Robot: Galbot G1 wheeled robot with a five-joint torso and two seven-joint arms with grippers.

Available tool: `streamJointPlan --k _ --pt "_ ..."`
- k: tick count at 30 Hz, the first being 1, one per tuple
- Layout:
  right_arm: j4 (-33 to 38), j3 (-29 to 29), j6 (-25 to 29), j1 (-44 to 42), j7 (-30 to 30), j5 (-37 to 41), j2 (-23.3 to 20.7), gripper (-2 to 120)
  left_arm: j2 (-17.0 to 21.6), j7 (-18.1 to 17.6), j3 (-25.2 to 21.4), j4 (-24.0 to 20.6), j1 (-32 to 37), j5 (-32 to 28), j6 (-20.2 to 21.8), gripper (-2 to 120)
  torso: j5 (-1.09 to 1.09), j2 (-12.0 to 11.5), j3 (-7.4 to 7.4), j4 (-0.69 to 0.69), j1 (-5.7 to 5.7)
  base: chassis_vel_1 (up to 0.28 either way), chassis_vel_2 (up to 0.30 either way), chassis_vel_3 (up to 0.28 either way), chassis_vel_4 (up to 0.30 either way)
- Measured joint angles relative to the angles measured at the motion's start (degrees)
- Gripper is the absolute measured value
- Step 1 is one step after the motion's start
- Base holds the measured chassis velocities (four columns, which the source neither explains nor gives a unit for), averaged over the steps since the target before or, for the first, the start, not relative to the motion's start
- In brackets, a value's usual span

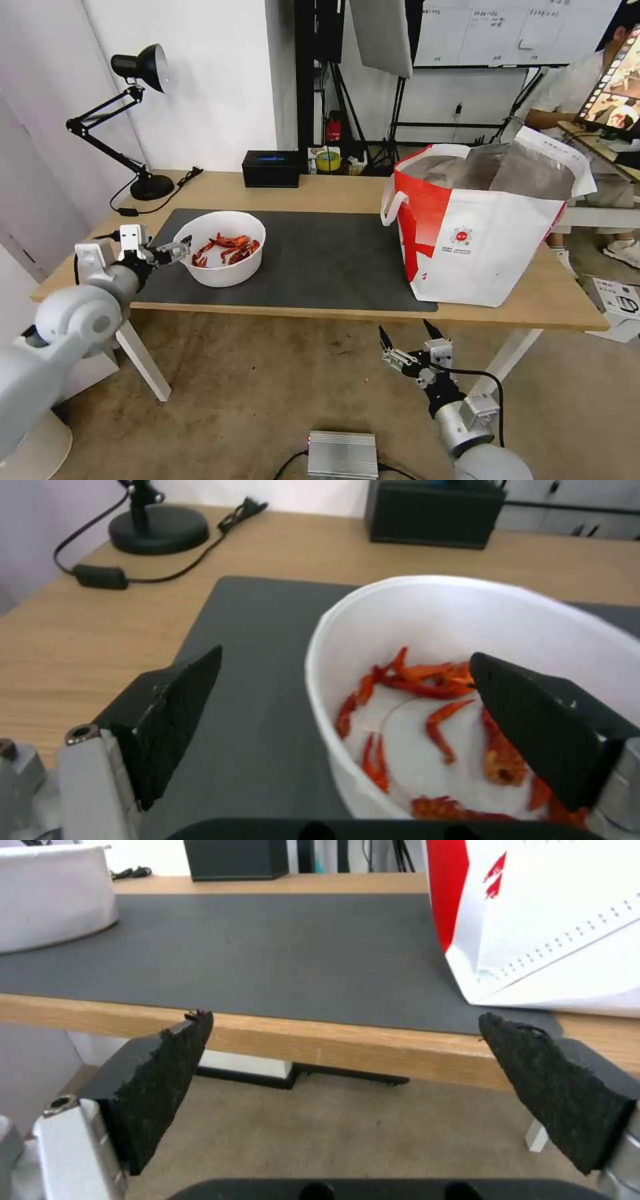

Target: Pick up the trash from the table and place it into the takeout bag.

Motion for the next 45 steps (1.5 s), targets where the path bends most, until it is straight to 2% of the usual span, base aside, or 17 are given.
streamJointPlan --k 5,13,25,31,36,41,45 --pt "0.00 0.00 0.00 0.00 0.00 0.00 0.00 100 0.19 -1.29 2.67 3.14 -2.78 -1.62 1.90 100 -0.01 0.00 0.00 0.00 0.00 0.000 0.000 0.000 0.000" --pt "0.00 0.00 0.00 0.00 0.00 0.00 -0.01 100 -0.30 -1.47 5.42 5.60 -6.27 -4.81 3.80 100 -0.01 0.00 0.00 0.00 0.00 0.000 0.000 0.000 0.000" --pt "0.00 0.00 0.00 0.00 0.00 0.00 0.00 100 -2.03 -4.08 10.87 8.70 -13.57 -9.65 10.78 100 0.00 0.00 0.00 0.00 0.00 0.000 0.000 0.000 0.000" --pt "0.00 0.00 0.00 0.00 0.00 0.00 0.00 100 -3.68 -9.02 12.97 10.63 -16.72 -13.47 14.33 100 0.01 0.00 0.00 -0.01 0.00 0.000 0.000 0.000 0.000" --pt "0.00 0.00 0.00 0.00 0.00 0.00 -0.01 100 -4.01 -10.56 13.66 10.98 -17.36 -14.32 14.90 100 0.00 0.00 0.00 0.00 0.00 0.000 0.000 0.000 0.000" --pt "0.00 0.00 0.00 0.00 0.00 0.00 -0.01 100 -4.23 -11.88 14.24 10.99 -17.82 -14.74 15.06 92 0.01 0.00 0.00 0.00 0.00 0.000 0.000 0.000 0.000" --pt "0.00 0.00 0.01 0.00 0.00 0.00 0.00 100 -4.32 -12.10 14.34 10.90 -17.88 -14.76 15.06 91 0.01 0.00 0.00 0.00 0.00 0.000 0.000 0.000 0.000"
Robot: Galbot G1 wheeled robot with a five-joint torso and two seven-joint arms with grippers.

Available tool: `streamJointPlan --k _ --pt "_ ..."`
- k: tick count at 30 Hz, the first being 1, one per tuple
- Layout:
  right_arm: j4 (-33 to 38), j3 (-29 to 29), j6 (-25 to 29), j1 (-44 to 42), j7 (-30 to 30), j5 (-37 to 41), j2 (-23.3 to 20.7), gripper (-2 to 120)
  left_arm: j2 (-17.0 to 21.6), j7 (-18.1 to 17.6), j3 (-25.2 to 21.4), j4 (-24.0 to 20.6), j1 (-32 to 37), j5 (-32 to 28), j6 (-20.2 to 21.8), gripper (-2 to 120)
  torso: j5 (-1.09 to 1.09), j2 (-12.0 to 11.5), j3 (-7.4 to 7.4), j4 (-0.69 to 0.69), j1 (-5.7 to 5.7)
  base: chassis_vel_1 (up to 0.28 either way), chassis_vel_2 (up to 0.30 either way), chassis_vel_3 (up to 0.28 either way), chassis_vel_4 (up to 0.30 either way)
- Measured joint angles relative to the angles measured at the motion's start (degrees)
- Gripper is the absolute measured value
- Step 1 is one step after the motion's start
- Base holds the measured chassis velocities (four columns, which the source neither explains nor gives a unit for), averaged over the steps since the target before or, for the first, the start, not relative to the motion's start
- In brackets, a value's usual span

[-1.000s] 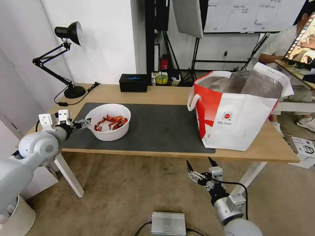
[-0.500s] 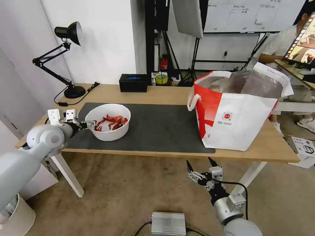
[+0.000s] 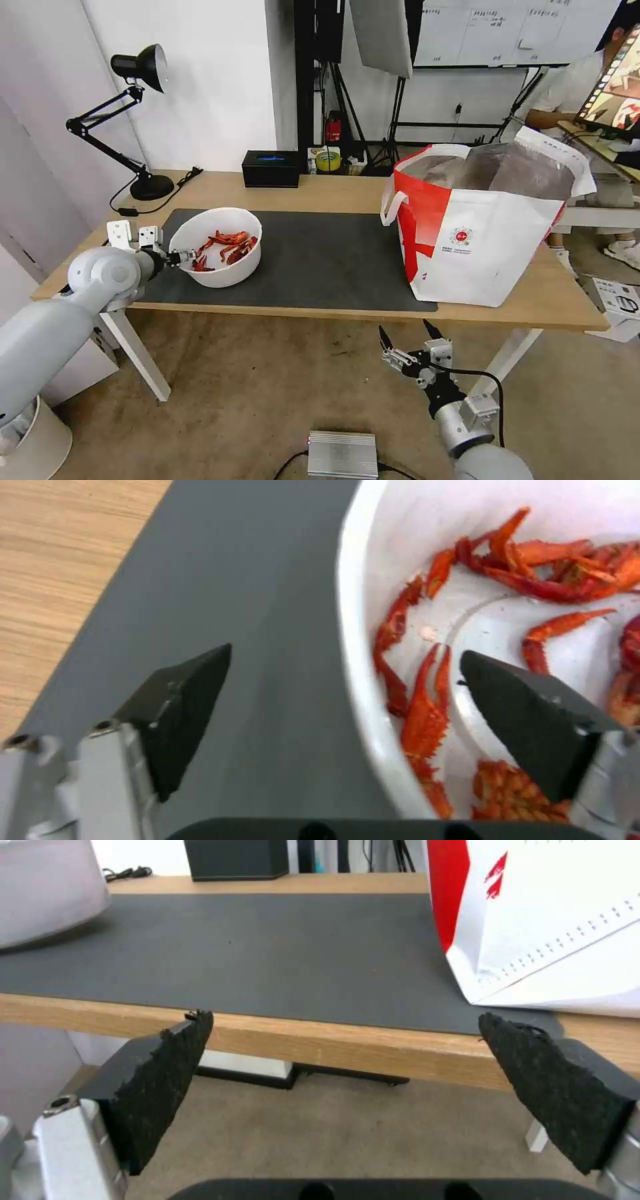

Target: Pick up the trash from the table and place it into the takeout bag.

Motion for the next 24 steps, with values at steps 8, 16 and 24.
streamJointPlan --k 8,16,24 --pt "0.00 0.00 0.00 0.00 0.00 0.00 0.00 100 -0.23 -0.48 0.45 -0.91 -0.22 -0.42 0.05 57 -0.01 0.00 0.00 0.00 0.00 0.000 0.000 0.000 0.000" --pt "0.00 0.00 0.00 0.00 0.00 0.00 0.00 100 -0.01 -0.95 1.05 -2.21 -0.48 -0.91 -0.07 25 -0.01 0.00 0.00 0.00 0.00 0.000 0.000 0.000 0.000" --pt "0.00 0.00 0.00 0.00 0.00 0.00 0.00 100 0.70 -1.08 1.29 -3.10 -0.05 -1.04 -0.18 1 -0.01 0.00 0.00 0.00 0.00 0.000 0.000 0.000 0.000"
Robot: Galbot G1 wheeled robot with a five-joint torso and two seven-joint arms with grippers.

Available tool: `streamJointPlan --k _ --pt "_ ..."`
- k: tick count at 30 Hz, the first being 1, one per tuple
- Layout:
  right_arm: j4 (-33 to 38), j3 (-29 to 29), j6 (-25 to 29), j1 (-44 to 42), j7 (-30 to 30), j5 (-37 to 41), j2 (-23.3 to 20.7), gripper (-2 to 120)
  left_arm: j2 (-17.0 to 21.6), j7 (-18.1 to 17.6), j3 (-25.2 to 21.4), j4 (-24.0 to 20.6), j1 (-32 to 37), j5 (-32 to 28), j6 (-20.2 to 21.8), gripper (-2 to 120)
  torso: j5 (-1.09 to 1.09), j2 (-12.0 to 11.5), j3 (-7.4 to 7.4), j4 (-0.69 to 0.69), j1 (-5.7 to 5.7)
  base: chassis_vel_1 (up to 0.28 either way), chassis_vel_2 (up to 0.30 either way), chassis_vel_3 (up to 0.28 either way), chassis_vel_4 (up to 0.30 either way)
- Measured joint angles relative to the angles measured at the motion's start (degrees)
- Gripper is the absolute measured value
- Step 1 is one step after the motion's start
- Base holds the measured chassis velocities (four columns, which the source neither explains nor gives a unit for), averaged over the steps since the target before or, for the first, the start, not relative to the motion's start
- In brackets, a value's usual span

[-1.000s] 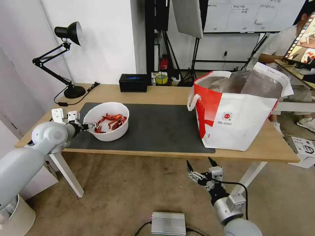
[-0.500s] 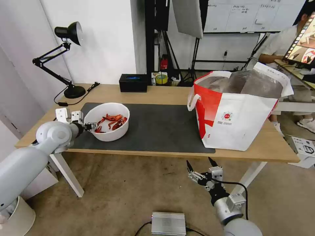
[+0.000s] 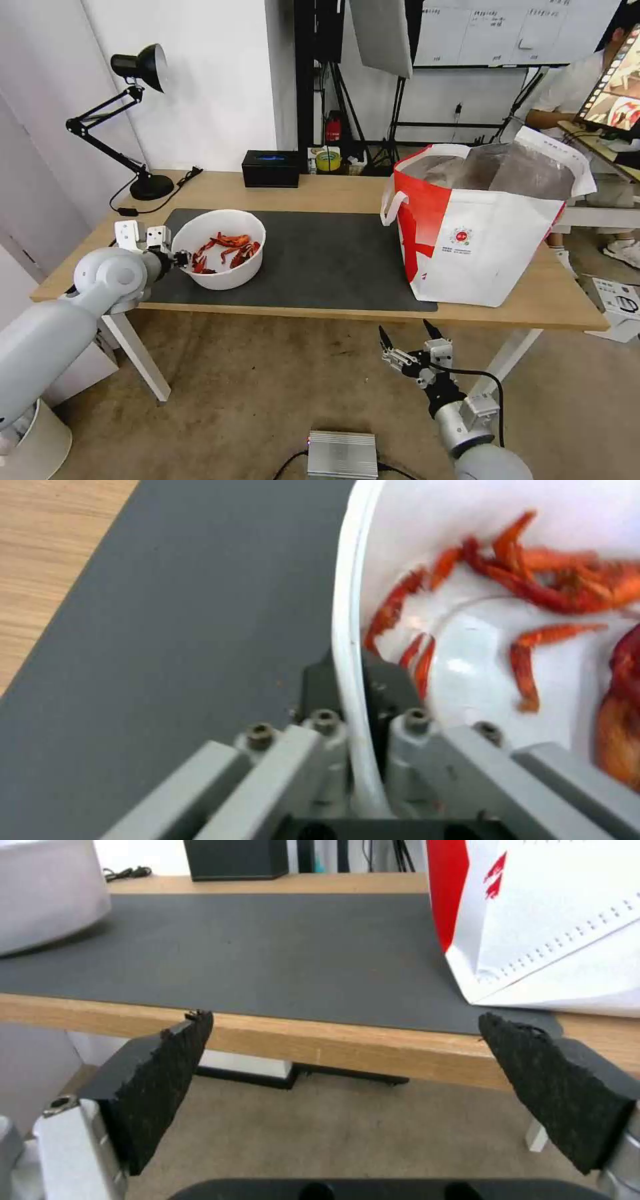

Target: Pick up the trash from the table and place it into the takeout bag.

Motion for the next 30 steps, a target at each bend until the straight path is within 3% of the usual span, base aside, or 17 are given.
streamJointPlan --k 11,18,25,30 --pt "0.00 0.00 0.00 0.00 0.00 0.00 0.00 100 0.31 0.06 -1.06 -2.02 -0.77 -1.67 -1.60 0 -0.01 0.00 0.00 0.01 0.00 0.000 0.000 0.000 0.000" --pt "0.00 0.00 0.00 0.00 0.00 0.00 0.00 100 0.93 -1.51 -0.47 -5.27 -5.97 -6.04 -2.27 0 0.01 0.00 0.00 0.00 0.00 0.000 0.000 0.000 0.000" --pt "0.00 0.00 0.00 0.00 0.00 0.00 0.00 100 0.07 -4.49 6.31 -6.59 -17.15 -10.60 -2.77 0 0.00 0.00 0.00 0.00 0.00 0.000 0.000 0.000 0.000" --pt "0.00 0.00 0.00 0.00 0.00 0.00 0.00 100 -3.42 -7.40 14.25 -5.29 -27.64 -14.03 -3.86 0 0.01 0.00 0.01 0.00 0.00 0.000 0.000 0.000 0.000"
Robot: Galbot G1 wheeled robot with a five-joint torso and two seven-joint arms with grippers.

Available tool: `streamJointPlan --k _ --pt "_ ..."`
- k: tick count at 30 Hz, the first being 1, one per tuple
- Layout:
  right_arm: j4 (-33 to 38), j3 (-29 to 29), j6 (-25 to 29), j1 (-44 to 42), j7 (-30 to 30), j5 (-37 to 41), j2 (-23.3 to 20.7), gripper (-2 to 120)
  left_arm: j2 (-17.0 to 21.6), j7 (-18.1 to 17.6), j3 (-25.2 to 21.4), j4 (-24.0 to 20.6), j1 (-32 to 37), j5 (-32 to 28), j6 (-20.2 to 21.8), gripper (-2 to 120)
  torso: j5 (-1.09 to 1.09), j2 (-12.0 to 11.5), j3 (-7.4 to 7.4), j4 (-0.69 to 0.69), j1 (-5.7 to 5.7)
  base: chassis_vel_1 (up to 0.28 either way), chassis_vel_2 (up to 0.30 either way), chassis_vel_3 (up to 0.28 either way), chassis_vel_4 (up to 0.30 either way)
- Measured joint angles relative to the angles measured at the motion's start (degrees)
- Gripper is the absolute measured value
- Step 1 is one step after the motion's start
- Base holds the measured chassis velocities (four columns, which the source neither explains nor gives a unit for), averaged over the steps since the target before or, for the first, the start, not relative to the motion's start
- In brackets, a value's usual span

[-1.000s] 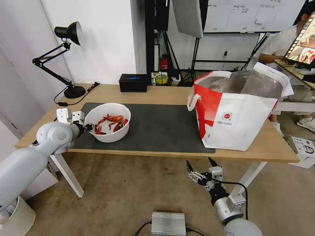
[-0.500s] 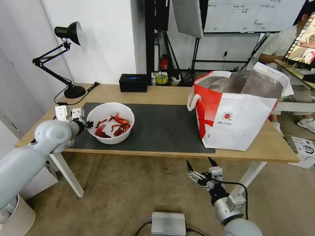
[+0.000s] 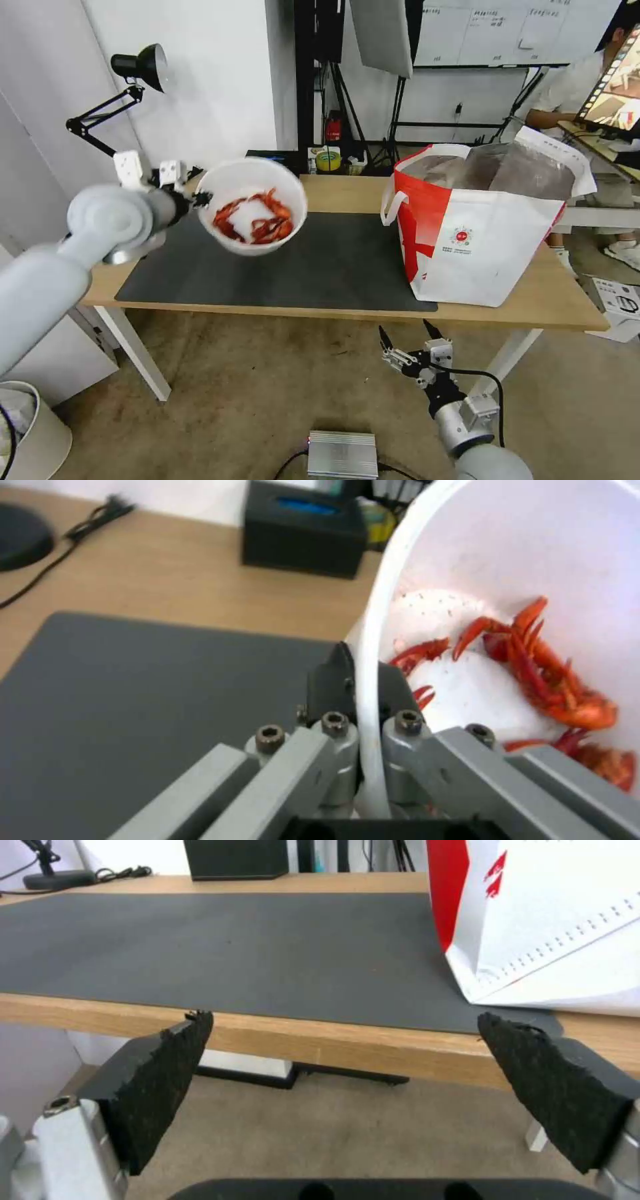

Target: Pick up the trash from the table and place it into the takeout bag.

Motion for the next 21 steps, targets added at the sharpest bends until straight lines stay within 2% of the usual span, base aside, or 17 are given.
streamJointPlan --k 1,4,5,7,8,10,11,14,15,17,18,20,21 --pt "0.00 0.00 0.00 0.00 0.00 0.00 0.00 100 0.00 0.00 0.00 0.00 0.00 0.00 0.00 0 0.00 0.00 0.00 0.00 0.00 0.000 0.000 0.000 0.000" --pt "0.00 0.00 0.00 0.00 0.00 0.00 0.00 100 -4.17 -1.87 4.25 2.09 -7.25 -1.56 -0.43 0 0.01 0.00 0.00 0.00 0.00 0.000 0.000 0.000 0.000" --pt "0.00 0.00 0.00 0.00 0.00 0.00 0.00 100 -4.17 -1.87 4.25 2.09 -7.25 -1.56 -0.43 0 0.01 0.00 0.00 0.00 0.00 0.000 0.000 0.000 0.000" --pt "0.00 0.00 0.00 0.00 0.00 0.00 0.00 100 -8.12 -2.77 7.34 4.46 -12.76 -2.43 -0.83 0 0.02 0.00 0.00 -0.02 0.00 0.000 0.000 0.000 0.000" --pt "0.00 0.00 0.00 0.00 0.00 0.00 0.00 100 -8.12 -2.77 7.34 4.46 -12.76 -2.43 -0.83 0 0.02 0.00 0.00 -0.02 0.00 0.000 0.000 0.000 0.000" --pt "0.00 0.00 0.00 0.00 0.00 0.00 0.00 100 -11.08 -3.65 9.25 6.51 -16.44 -3.35 -1.17 0 0.02 0.00 0.00 -0.01 0.00 0.000 0.000 0.000 0.000" --pt "0.00 0.00 0.00 0.00 0.00 0.00 0.00 100 -11.08 -3.65 9.25 6.51 -16.44 -3.35 -1.17 0 0.02 0.00 0.00 -0.01 0.00 0.000 0.000 0.000 0.000" --pt "0.00 0.00 0.00 0.00 0.00 0.00 0.00 100 -14.97 -4.54 11.48 9.25 -20.19 -4.24 -1.56 0 0.01 0.00 0.00 0.00 0.00 0.000 0.000 0.000 0.000" --pt "0.00 0.00 0.00 0.00 0.00 0.00 0.00 100 -14.97 -4.54 11.48 9.25 -20.19 -4.24 -1.56 0 0.01 0.00 0.00 0.00 0.00 0.000 0.000 0.000 0.000" --pt "0.00 0.00 0.00 0.00 -0.01 0.00 0.00 100 -19.15 -5.02 13.13 12.02 -23.20 -4.61 -1.88 0 0.01 0.00 0.00 0.00 0.00 0.000 0.000 0.000 0.000" --pt "0.00 0.00 0.00 0.00 -0.01 0.00 0.00 100 -19.15 -5.02 13.13 12.02 -23.20 -4.61 -1.88 0 0.01 0.00 0.00 0.00 0.00 0.000 0.000 0.000 0.000" --pt "0.00 0.00 0.00 0.00 0.00 0.00 0.00 100 -22.70 -5.37 14.02 14.29 -25.06 -4.68 -2.08 0 0.01 0.00 0.00 0.00 0.00 0.000 0.000 0.000 0.000" --pt "0.00 0.00 0.00 0.00 0.00 0.00 0.00 100 -22.70 -5.37 14.02 14.29 -25.06 -4.68 -2.08 0 0.01 0.00 0.00 0.00 0.00 0.000 0.000 0.000 0.000"
